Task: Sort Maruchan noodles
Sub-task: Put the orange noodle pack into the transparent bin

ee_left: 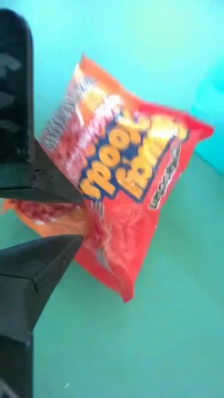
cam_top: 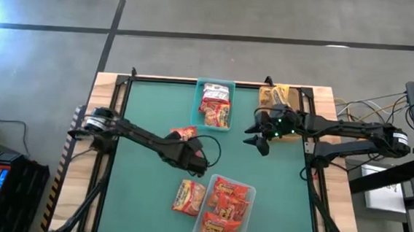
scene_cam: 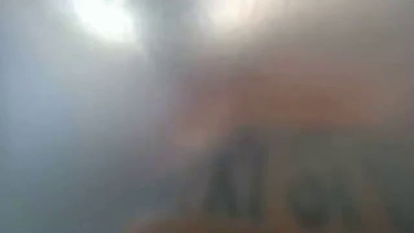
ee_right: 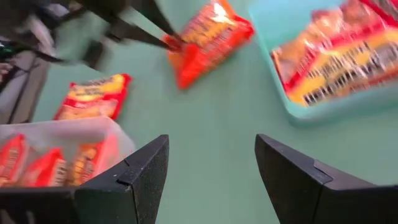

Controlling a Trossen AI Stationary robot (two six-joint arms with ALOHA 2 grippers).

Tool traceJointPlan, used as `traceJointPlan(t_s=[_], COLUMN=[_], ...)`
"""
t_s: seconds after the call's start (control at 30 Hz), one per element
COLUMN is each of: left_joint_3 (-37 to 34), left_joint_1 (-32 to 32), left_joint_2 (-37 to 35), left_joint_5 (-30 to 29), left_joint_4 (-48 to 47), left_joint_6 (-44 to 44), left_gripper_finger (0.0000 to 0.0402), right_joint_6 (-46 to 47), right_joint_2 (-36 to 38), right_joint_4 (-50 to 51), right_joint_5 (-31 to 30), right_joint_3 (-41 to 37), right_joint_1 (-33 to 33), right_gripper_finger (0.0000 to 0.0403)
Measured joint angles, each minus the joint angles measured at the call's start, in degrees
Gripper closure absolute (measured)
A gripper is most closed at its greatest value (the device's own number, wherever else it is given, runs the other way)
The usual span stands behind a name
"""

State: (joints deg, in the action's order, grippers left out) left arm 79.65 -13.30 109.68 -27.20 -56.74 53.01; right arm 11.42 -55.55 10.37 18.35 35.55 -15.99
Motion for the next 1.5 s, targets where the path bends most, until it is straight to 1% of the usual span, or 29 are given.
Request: traceJointPlan(t_s=[0.07, 0.13, 0.23, 0.3, 0.43, 0.57, 0.63, 0.73, 0.83, 0.97, 1.03, 1.13, 1.2, 1.33, 1.37, 1.43, 1.5], left_joint_3=[0.4, 0.5, -1.7, -3.7, -8.1, -11.4, -12.8, -15.0, -16.8, -18.7, -18.7, -17.6, -16.6, -14.7, -14.4, -14.1, -14.1], left_joint_1=[-1.1, -1.7, -1.7, -1.4, 0.0, 1.8, 2.7, 3.4, 3.5, 3.5, 3.5, 3.4, 3.4, 3.5, 3.6, 3.9, 3.9], left_joint_2=[-1.4, -2.8, -3.6, -3.5, -3.6, -3.6, -3.6, -3.6, -3.6, -3.5, -3.4, -3.9, -4.7, -5.2, -5.2, -5.0, -4.3], left_joint_5=[-1.5, -3.5, -4.4, -4.2, -3.0, -2.2, -2.2, -1.8, -0.5, 0.6, 1.2, 1.2, 0.4, -5.9, -6.7, -6.7, -5.3], left_joint_4=[-2.3, -4.9, -9.8, -11.3, -11.0, -7.9, -4.1, 5.4, 18.8, 36.4, 42.0, 40.6, 35.9, 24.3, 22.8, 23.1, 26.2], left_joint_6=[0.7, 4.0, 10.4, 13.4, 17.1, 17.5, 16.0, 11.9, 6.5, -0.4, -3.1, -5.9, -5.9, -0.1, 1.5, 3.2, 3.2], left_gripper_finger=[0.0326, 0.0326, 0.0326, 0.0326, 0.0326, 0.0326, 0.0326, 0.0326, 0.0326, 0.0326, 0.0326, 0.0326, 0.0326, 0.0326, 0.0326, 0.0326, 0.0326], right_joint_6=[1.1, 2.2, 5.6, 8.0, 11.2, 13.4, 15.0, 15.7, 16.1, 17.2, 17.3, 17.3, 17.6, 18.5, 18.6, 18.6, 18.5], right_joint_2=[0.0, 0.0, 0.0, 0.0, -0.1, -0.1, -0.1, -0.1, -0.1, -0.1, -0.1, -0.1, -0.1, -0.1, -0.2, -0.7, -1.5], right_joint_4=[-0.3, -0.9, -3.8, -6.0, -9.0, -14.2, -17.8, -20.0, -20.1, -20.2, -20.2, -20.1, -20.1, -20.2, -20.3, -20.4, -20.6], right_joint_5=[-1.7, -2.5, -2.5, -2.5, -2.5, -2.5, -2.7, -3.4, -3.8, -6.2, -6.5, -6.6, -6.8, -8.9, -9.4, -10.0, -11.1], right_joint_3=[-1.2, -2.6, -5.9, -8.4, -12.4, -15.1, -16.4, -17.2, -17.3, -17.3, -17.2, -17.2, -17.2, -17.3, -17.3, -17.3, -17.3], right_joint_1=[0.0, 0.0, 0.4, 1.0, 2.8, 4.9, 5.6, 6.2, 6.3, 6.3, 6.3, 6.3, 6.3, 6.3, 6.3, 6.3, 6.5], right_gripper_finger=[0.0177, 0.0177, 0.0177, 0.0177, 0.0177, 0.0177, 0.0177, 0.0177, 0.0177, 0.0177, 0.0177, 0.0177, 0.0177, 0.0177, 0.0177, 0.0177, 0.0177])
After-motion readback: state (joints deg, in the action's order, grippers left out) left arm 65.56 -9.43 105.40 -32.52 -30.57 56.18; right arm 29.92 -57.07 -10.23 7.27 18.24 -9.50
